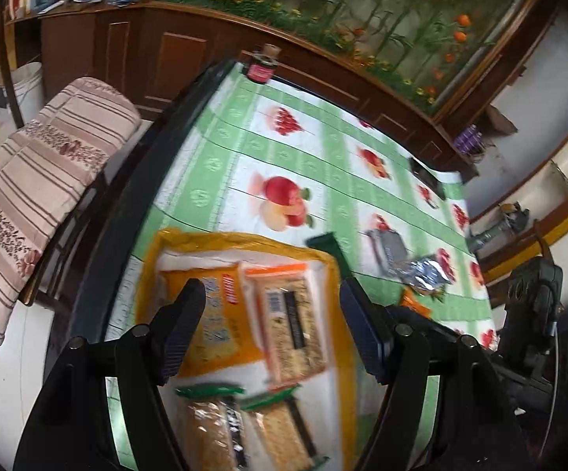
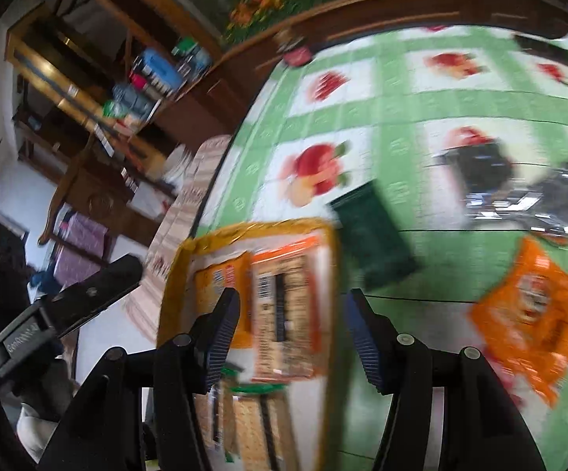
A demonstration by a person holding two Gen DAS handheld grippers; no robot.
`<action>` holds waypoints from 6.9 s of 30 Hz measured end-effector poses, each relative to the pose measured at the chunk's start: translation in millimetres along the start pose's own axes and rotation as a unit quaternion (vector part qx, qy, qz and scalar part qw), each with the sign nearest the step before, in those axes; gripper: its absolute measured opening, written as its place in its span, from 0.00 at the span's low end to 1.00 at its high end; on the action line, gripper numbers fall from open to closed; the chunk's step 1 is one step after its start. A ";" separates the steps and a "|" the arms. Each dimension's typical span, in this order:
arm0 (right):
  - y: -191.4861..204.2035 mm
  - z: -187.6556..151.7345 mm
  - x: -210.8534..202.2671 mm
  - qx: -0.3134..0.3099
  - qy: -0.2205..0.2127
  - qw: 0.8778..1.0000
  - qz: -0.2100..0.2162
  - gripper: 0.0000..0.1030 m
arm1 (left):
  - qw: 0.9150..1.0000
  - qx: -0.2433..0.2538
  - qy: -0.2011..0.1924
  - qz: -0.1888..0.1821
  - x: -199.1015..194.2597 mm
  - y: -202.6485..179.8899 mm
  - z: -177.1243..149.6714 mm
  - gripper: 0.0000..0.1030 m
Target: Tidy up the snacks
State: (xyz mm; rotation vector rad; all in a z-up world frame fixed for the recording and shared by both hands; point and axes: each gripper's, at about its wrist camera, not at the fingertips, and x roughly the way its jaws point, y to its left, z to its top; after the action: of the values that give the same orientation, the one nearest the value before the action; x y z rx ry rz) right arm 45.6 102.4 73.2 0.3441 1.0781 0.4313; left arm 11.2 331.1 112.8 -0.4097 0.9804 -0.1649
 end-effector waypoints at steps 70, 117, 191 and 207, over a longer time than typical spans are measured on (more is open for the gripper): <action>-207.6 -80.1 -197.4 0.108 -0.083 0.991 -0.015 0.59 | 0.994 0.090 0.042 -0.051 14.7 -260.2 -108.2 0.68; -187.1 -106.6 -171.5 0.136 -0.069 0.987 -0.055 0.59 | 0.984 0.138 0.093 -0.068 44.8 -250.5 -88.4 0.68; -209.5 -90.0 -107.9 0.159 -0.019 0.973 -0.164 0.52 | 0.916 0.370 0.152 0.029 198.3 -228.4 -90.7 0.71; -203.0 -89.4 -132.8 0.125 -0.024 0.986 -0.108 0.51 | 0.963 0.248 0.107 -0.018 119.0 -222.3 -77.6 0.45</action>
State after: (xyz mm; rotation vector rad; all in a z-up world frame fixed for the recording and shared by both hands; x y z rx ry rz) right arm -54.0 -133.9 40.7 0.4513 1.1120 0.0932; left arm 22.8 70.4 73.9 0.0540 1.1025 -0.4852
